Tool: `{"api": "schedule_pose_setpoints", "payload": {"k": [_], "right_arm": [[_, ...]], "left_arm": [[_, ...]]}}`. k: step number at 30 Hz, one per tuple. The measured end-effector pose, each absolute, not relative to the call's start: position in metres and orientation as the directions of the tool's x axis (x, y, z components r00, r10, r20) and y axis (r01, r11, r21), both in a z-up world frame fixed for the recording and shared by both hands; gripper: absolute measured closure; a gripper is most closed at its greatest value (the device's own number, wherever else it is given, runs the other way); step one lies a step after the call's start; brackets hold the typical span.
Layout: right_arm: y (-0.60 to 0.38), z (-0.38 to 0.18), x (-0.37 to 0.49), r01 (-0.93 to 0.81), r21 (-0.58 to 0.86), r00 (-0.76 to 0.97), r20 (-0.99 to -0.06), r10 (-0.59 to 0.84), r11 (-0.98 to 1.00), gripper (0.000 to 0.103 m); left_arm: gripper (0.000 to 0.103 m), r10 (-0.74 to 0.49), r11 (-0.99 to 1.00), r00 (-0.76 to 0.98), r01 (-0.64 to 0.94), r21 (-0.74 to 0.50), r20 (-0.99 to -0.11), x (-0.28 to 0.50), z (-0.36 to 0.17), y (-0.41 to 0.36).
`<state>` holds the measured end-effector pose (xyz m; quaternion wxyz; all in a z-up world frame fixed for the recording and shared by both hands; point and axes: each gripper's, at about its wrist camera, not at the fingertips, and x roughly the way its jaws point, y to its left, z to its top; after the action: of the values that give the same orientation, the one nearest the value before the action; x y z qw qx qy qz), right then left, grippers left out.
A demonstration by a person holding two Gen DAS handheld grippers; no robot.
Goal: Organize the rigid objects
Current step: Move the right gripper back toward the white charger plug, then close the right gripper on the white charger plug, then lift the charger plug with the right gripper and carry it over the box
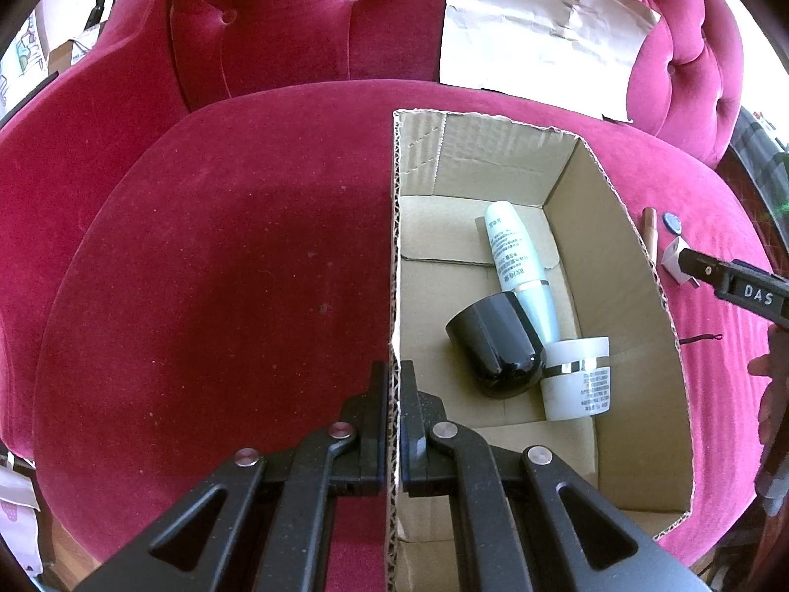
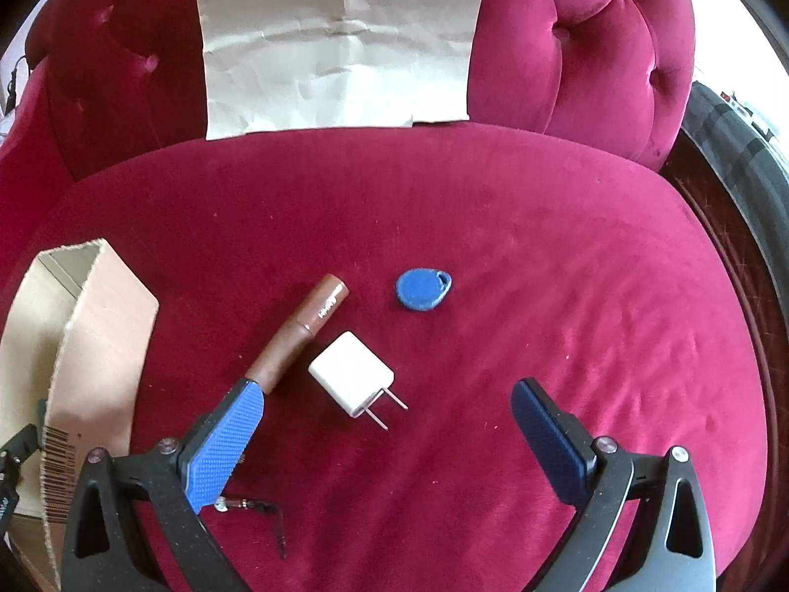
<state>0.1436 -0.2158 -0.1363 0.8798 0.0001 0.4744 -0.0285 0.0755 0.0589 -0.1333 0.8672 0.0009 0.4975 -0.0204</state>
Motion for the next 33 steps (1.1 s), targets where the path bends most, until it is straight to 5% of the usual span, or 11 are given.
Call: {"api": "schedule_pose_setpoints", "payload": {"k": [9, 15, 20, 33], "right_arm": [[-0.219, -0.147, 0.147, 0.063, -0.016, 0.541, -0.840, -0.047, 0.998, 0.002], [-0.222, -0.149, 0.149, 0.070, 0.020, 0.541, -0.841, -0.021, 0.997, 0.020], [-0.221, -0.152, 0.152, 0.053, 0.068, 0.534, -0.845, 0.030, 0.996, 0.056], [-0.214, -0.147, 0.147, 0.049, 0.032, 0.539, -0.842, 0.001, 0.998, 0.057]], "left_arm": [[0.100, -0.033, 0.999, 0.503, 0.036, -0.018, -0.864, 0.076, -0.134, 0.060], [0.100, -0.033, 0.999, 0.502, 0.035, -0.018, -0.864, 0.076, -0.133, 0.059], [0.100, -0.034, 0.999, 0.502, 0.035, -0.019, -0.864, 0.076, -0.133, 0.059], [0.100, -0.035, 0.999, 0.502, 0.035, -0.020, -0.864, 0.076, -0.133, 0.059]]}}
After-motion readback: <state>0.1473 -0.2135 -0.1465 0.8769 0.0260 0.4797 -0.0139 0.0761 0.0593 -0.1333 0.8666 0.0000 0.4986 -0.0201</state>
